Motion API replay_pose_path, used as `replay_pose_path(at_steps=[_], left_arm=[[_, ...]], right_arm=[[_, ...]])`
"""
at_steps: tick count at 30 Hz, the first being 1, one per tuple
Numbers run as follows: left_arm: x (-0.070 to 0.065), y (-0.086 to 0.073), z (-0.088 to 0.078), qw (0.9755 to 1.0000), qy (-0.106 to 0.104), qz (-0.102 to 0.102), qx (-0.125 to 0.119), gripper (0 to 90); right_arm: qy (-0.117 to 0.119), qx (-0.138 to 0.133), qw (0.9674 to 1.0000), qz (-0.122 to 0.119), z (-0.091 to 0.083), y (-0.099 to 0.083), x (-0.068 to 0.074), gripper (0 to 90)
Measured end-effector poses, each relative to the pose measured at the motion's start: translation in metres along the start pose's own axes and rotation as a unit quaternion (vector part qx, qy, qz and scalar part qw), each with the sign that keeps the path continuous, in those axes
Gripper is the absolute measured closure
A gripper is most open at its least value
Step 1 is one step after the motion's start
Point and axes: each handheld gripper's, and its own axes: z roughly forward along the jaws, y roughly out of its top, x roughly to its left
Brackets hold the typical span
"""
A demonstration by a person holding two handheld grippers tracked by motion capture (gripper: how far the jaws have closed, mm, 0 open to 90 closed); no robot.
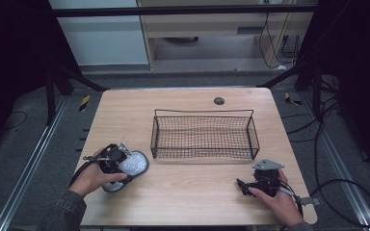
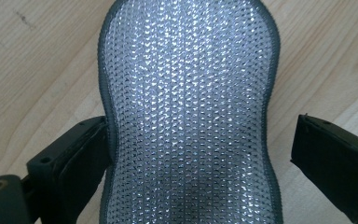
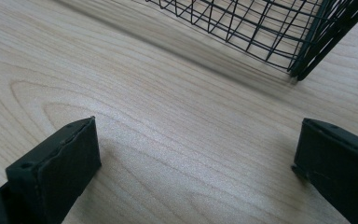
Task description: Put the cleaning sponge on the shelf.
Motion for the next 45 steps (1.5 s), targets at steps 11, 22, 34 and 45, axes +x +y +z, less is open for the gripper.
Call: replay_pose_path(at_steps=[11,22,34,45], left_arm=[[0.006,-0.003,0.012,0.9999,-0.004,-0.011,0.003,3.6],[0.012,-0.003,0.018,0.9996,-0.017,-0.022,0.009,4.4],[0.002,0.000,-0.012,0.9993,0.018,0.004,-0.032,10.7],[-0.005,-0.009,-0.056,0.9965,0.034,0.033,-0.068,12.2]], right_arm=[[0.002,0.000,1.0000,-0.001,0.000,0.000,0.000,0.4],[0.002,0.000,1.0000,-0.003,0.000,-0.001,0.000,0.4],[0.002,0.000,1.0000,-0.004,-0.001,-0.001,0.000,0.3],[0.003,0.000,1.0000,-0.005,-0.001,-0.001,0.000,0.4]])
